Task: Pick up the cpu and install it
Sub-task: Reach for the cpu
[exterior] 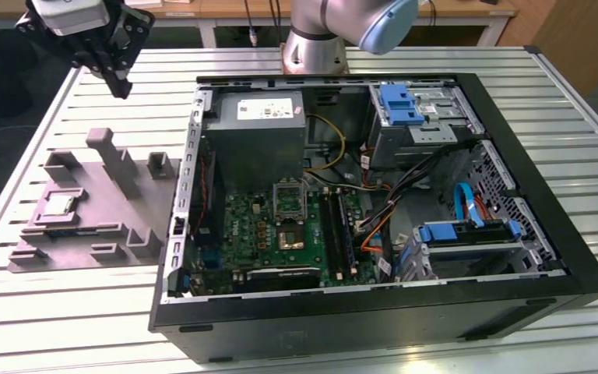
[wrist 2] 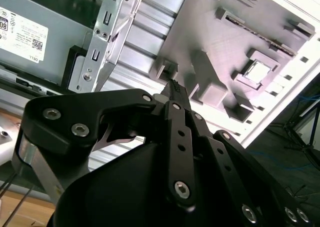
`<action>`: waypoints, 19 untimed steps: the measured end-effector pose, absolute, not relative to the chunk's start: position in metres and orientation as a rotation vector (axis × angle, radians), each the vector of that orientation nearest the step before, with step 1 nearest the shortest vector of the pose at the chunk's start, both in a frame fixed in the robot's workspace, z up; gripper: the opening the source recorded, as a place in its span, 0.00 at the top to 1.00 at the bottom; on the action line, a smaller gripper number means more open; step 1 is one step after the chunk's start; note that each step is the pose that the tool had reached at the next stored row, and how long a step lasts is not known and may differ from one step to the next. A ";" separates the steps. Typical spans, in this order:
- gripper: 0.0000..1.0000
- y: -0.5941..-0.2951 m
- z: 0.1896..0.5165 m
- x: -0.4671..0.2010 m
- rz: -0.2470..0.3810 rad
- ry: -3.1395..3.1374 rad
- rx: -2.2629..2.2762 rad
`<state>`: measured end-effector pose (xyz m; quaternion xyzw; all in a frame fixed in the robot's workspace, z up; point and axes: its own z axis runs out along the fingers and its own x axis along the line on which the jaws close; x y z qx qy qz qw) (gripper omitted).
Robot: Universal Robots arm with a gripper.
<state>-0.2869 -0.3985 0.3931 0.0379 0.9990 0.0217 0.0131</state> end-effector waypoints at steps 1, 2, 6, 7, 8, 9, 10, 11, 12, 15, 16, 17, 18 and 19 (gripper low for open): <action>0.89 -0.399 0.393 -0.287 0.068 3.112 0.118; 0.89 -0.399 0.393 -0.288 0.068 3.112 0.118; 0.89 -0.399 0.393 -0.290 0.068 3.112 0.118; 0.89 -0.399 0.393 -0.291 0.068 3.112 0.118; 0.89 -0.399 0.393 -0.292 0.068 3.112 0.118; 0.89 -0.399 0.393 -0.292 0.068 3.112 0.118; 0.89 -0.399 0.393 -0.293 0.068 3.112 0.118; 0.89 -0.399 0.393 -0.293 0.068 3.112 0.118; 0.89 -0.399 0.393 -0.294 0.068 3.113 0.118; 0.89 -0.399 0.393 -0.296 0.068 3.113 0.118; 0.89 -0.399 0.393 -0.296 0.068 3.112 0.118; 0.89 -0.399 0.393 -0.297 0.068 3.113 0.118; 0.89 -0.398 0.393 -0.297 0.068 3.112 0.118; 0.89 -0.399 0.393 -0.298 0.068 3.112 0.118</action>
